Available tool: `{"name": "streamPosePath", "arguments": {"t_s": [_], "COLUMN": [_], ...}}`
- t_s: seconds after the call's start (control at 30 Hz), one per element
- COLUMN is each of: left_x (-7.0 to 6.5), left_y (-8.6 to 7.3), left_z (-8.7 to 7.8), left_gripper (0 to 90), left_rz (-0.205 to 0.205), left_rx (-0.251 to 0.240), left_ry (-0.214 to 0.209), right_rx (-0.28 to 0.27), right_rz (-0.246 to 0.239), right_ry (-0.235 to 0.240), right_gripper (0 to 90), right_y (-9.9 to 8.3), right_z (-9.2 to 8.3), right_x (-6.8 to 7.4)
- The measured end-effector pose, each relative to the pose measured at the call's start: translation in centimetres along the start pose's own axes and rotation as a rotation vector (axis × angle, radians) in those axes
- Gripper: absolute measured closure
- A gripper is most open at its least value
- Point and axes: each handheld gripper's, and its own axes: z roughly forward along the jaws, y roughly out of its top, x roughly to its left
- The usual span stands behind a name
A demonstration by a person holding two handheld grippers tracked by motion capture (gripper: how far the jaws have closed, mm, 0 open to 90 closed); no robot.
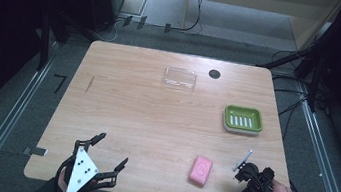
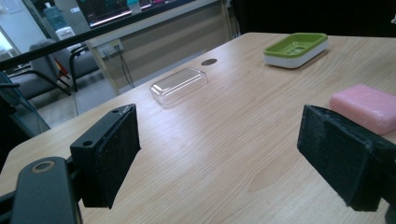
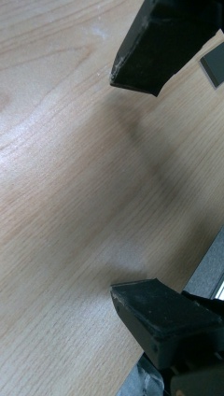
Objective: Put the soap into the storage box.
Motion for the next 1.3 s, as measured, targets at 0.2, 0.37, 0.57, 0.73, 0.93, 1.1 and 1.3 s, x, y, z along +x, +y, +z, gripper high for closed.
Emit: {"name": "streamPosePath", "arguments": {"t_s": [0.2, 0.37, 0.57, 0.73, 0.93, 1.1, 1.3], "left_x": [0.1, 0.0, 0.0, -0.1, 0.0, 0.0, 0.0], "left_y": [-0.1, 0.0, 0.0, 0.0, 0.0, 0.0, 0.0], "left_z": [0.1, 0.1, 0.0, -0.2, -0.1, -0.1, 0.0], "left_gripper": [13.6, 13.6, 13.6, 13.6, 13.6, 13.6, 13.6], "left_rz": [-0.002, -0.003, 0.003, 0.000, 0.001, 0.000, -0.002], "left_rx": [0.003, 0.006, 0.006, 0.006, 0.011, 0.017, 0.015], "left_ry": [0.000, -0.002, -0.001, 0.000, 0.001, 0.001, 0.001], "right_rx": [-0.013, -0.024, -0.030, -0.043, -0.052, -0.074, -0.084], "right_rz": [0.004, -0.015, -0.036, -0.051, -0.070, -0.084, -0.108], "right_ry": [-0.009, -0.007, -0.009, -0.009, -0.009, -0.002, -0.004], "right_gripper": [3.6, 3.7, 3.7, 3.5, 3.2, 3.2, 3.2], "right_y": [0.1, 0.4, 0.5, 0.6, 1.0, 1.4, 2.3], "right_z": [-0.2, -0.3, -0.4, -0.7, -1.0, -1.3, -1.7], "right_x": [0.0, 0.1, 0.3, 0.7, 0.8, 1.0, 1.3]}}
